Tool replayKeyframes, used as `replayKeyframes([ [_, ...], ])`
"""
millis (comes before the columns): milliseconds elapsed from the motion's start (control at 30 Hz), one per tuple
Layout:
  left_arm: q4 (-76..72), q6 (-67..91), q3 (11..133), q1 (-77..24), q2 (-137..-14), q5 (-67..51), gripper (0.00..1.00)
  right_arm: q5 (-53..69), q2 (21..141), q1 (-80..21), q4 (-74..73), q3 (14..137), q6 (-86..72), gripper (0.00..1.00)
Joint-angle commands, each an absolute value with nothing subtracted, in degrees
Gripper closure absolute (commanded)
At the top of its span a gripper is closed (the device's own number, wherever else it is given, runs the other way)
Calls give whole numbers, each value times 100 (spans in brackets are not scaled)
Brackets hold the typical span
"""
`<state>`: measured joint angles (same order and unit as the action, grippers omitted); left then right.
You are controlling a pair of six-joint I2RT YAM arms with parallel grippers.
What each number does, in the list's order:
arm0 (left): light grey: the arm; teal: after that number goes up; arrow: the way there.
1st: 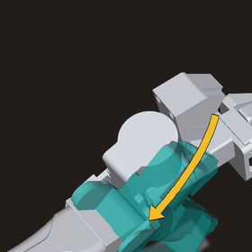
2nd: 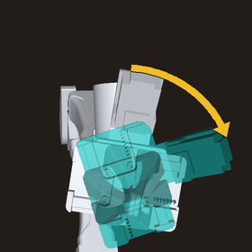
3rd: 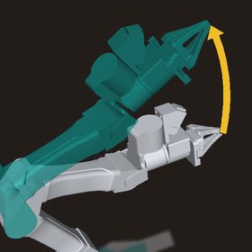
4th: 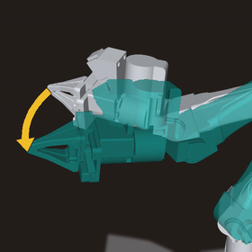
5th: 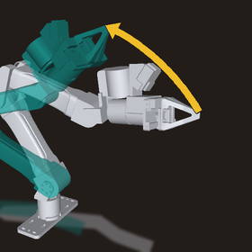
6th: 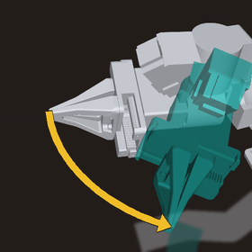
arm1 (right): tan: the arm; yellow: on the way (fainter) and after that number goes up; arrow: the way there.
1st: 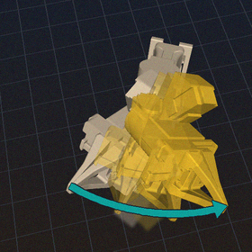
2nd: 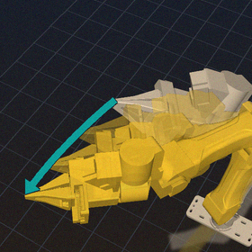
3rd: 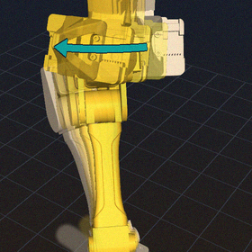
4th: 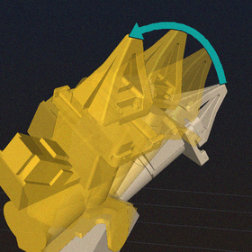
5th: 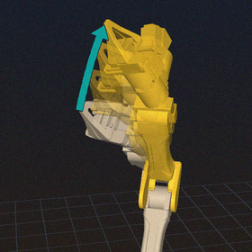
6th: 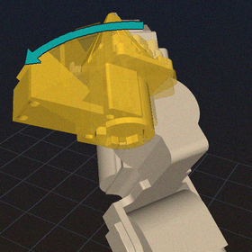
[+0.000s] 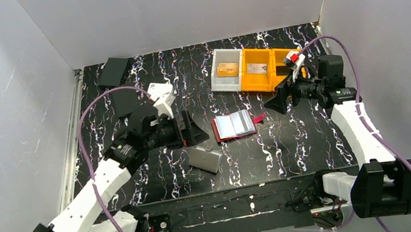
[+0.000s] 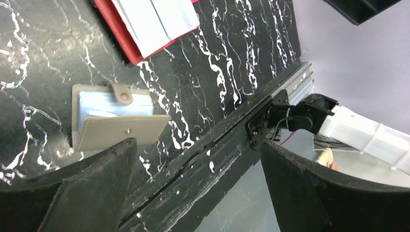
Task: Take the credit cards out of the card holder
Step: Place the credit card in the storage box.
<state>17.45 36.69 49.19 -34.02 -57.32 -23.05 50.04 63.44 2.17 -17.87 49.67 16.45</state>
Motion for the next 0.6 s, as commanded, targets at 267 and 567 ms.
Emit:
replayKeyframes([
  [267,1945,3665,7650,-4762,-9616,-428,10,3873,6516,323,-644,4348,791,2],
  [567,2926,4166,8781,-5069,-10777,458,17,3841,6467,343,-593,4302,773,2],
])
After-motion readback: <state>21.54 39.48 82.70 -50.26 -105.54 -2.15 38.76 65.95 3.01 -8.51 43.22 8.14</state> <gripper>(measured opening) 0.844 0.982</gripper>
